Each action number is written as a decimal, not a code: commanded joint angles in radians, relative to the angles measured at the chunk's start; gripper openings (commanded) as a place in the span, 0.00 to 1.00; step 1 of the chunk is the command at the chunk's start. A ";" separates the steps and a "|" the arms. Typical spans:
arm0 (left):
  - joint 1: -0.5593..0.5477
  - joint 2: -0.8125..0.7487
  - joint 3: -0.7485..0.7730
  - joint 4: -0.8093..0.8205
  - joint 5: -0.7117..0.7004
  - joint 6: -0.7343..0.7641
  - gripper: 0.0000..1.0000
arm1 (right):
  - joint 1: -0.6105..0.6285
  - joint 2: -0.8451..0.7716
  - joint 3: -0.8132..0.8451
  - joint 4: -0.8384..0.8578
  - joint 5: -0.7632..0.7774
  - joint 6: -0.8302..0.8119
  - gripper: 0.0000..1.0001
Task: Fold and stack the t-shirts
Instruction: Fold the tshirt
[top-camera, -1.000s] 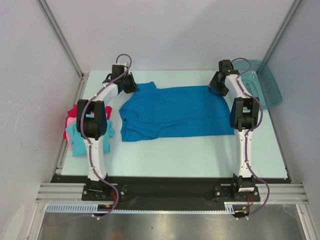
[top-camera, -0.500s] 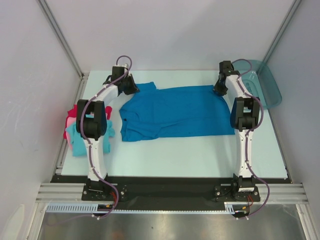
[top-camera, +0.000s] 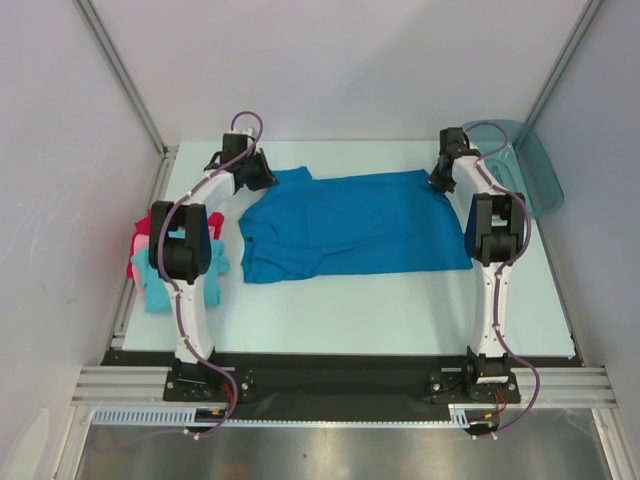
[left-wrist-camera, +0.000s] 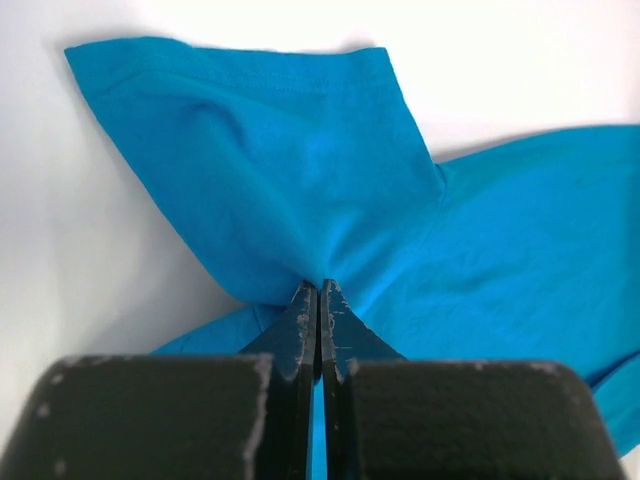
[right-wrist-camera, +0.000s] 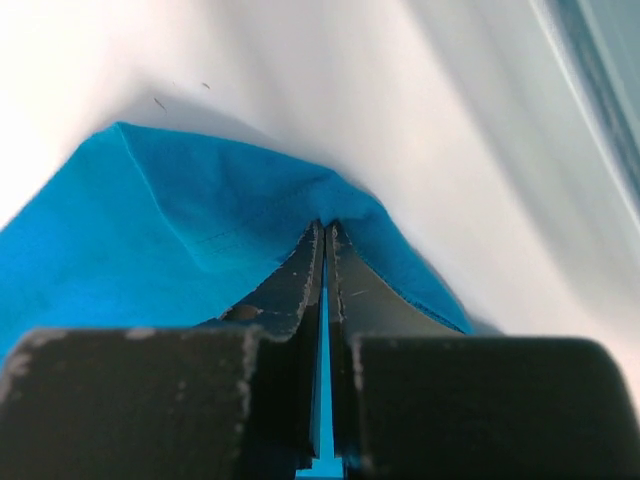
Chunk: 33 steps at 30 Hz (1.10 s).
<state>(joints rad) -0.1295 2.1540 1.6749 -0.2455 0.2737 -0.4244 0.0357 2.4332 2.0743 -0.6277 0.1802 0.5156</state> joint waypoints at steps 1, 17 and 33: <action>-0.012 -0.091 -0.023 0.040 0.007 0.016 0.00 | 0.021 -0.100 -0.086 0.028 0.048 0.004 0.00; -0.024 -0.198 -0.069 0.023 -0.031 0.042 0.00 | 0.043 -0.390 -0.424 0.360 0.047 0.001 0.00; -0.030 -0.278 -0.158 0.040 -0.059 0.044 0.00 | 0.036 -0.508 -0.651 0.503 0.031 0.017 0.00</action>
<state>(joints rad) -0.1509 1.9678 1.5360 -0.2409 0.2371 -0.4076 0.0780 2.0003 1.4422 -0.1741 0.1787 0.5232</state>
